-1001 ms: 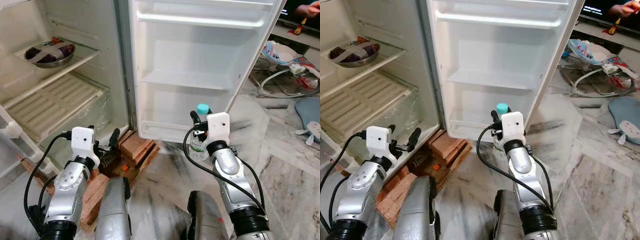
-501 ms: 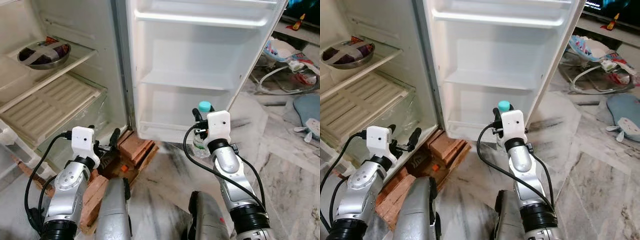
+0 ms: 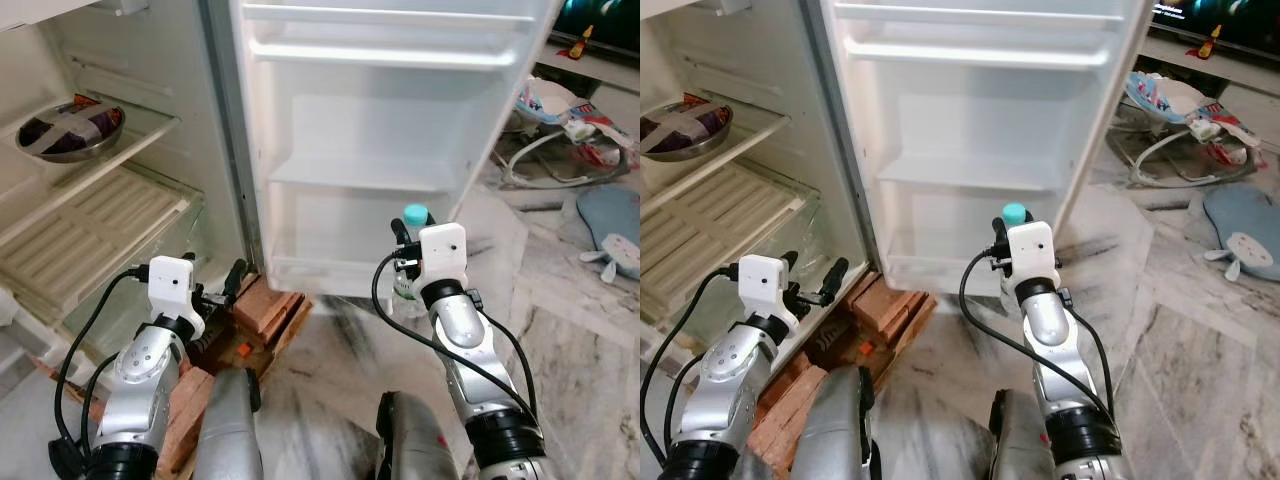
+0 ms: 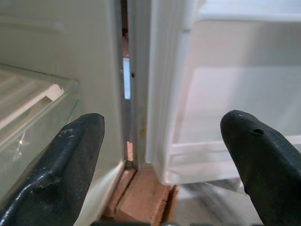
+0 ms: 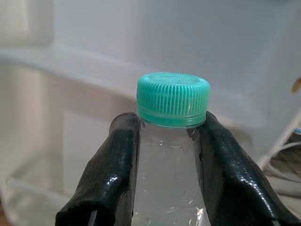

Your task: Restocking fridge

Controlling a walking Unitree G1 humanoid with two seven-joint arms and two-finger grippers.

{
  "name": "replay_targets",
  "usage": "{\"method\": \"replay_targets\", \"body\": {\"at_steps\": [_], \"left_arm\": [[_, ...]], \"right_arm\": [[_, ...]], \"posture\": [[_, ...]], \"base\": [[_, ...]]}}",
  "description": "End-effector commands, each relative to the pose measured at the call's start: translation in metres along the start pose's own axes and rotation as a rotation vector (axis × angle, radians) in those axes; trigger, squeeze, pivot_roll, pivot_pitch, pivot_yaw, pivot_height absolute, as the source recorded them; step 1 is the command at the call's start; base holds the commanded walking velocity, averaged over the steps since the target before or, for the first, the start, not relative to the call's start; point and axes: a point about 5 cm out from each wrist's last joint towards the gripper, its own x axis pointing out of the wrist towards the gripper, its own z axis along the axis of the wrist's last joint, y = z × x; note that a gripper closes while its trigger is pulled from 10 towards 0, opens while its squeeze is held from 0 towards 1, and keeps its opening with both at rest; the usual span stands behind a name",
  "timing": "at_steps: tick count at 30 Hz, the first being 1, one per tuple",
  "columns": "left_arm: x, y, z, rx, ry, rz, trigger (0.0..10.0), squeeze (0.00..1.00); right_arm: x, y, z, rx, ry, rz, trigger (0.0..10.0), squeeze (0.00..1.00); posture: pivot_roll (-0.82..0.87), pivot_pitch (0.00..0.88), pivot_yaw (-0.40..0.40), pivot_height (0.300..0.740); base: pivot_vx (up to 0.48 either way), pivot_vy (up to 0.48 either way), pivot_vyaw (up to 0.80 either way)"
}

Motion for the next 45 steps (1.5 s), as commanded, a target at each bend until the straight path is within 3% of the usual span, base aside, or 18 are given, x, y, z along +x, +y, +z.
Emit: {"method": "replay_targets", "body": {"at_steps": [1, 13, 19, 21, 26, 29, 33, 40, 45], "left_arm": [[0.004, -0.007, 0.005, 0.002, -0.022, -0.022, 10.0, 0.0], [0.004, -0.007, 0.003, -0.005, -0.011, -0.012, 10.0, 0.0], [-0.002, -0.006, 0.006, -0.012, -0.029, -0.012, 10.0, 0.0], [-0.012, -0.003, 0.006, -0.02, -0.031, -0.019, 10.0, 0.0], [-0.019, -0.001, 0.005, -0.02, -0.023, -0.026, 10.0, 0.0], [-0.023, 0.0, 0.009, -0.016, -0.027, -0.04, 10.0, 0.0], [-0.029, 0.002, 0.01, -0.011, -0.024, -0.05, 10.0, 0.0], [-0.034, 0.004, 0.012, -0.006, -0.024, -0.041, 10.0, 0.0], [-0.04, 0.004, 0.013, -0.002, -0.013, -0.044, 10.0, 0.0]], "right_arm": [[0.0, -0.012, 0.001, -0.019, -0.015, -0.035, 10.0, 0.0], [-0.002, -0.01, 0.0, -0.02, -0.017, -0.015, 10.0, 0.0], [-0.007, -0.001, -0.002, -0.031, -0.055, 0.074, 10.0, 0.0], [-0.007, 0.004, -0.006, -0.061, -0.061, 0.123, 10.0, 0.0], [-0.005, 0.01, -0.009, -0.103, -0.075, 0.193, 10.0, 0.0], [0.005, 0.016, -0.009, -0.231, -0.124, 0.304, 10.0, 0.0], [0.011, 0.019, -0.012, -0.371, -0.148, 0.358, 10.0, 0.0], [0.018, 0.021, -0.007, -0.378, -0.211, 0.399, 10.0, 0.0], [0.024, 0.018, -0.006, -0.455, -0.258, 0.377, 10.0, 0.0]], "posture": [[0.06, 0.034, -0.022, 0.581], [0.06, 0.036, -0.024, 0.581], [0.08, 0.054, -0.017, 0.581], [0.09, 0.074, -0.006, 0.581], [0.11, 0.098, -0.001, 0.581], [0.14, 0.131, 0.01, 0.581], [0.16, 0.143, 0.011, 0.581], [0.18, 0.147, 0.011, 0.581], [0.2, 0.168, 0.022, 0.581]], "base": [[0.379, 0.0, 0.0], [0.12, 0.0, 0.0], [0.0, 0.0, 0.0], [0.0, 0.0, 0.0], [0.0, 0.0, 0.0], [0.0, 0.0, 0.0], [0.0, 0.0, 0.0], [0.0, 0.0, 0.0], [0.0, 0.0, 0.0]]}}
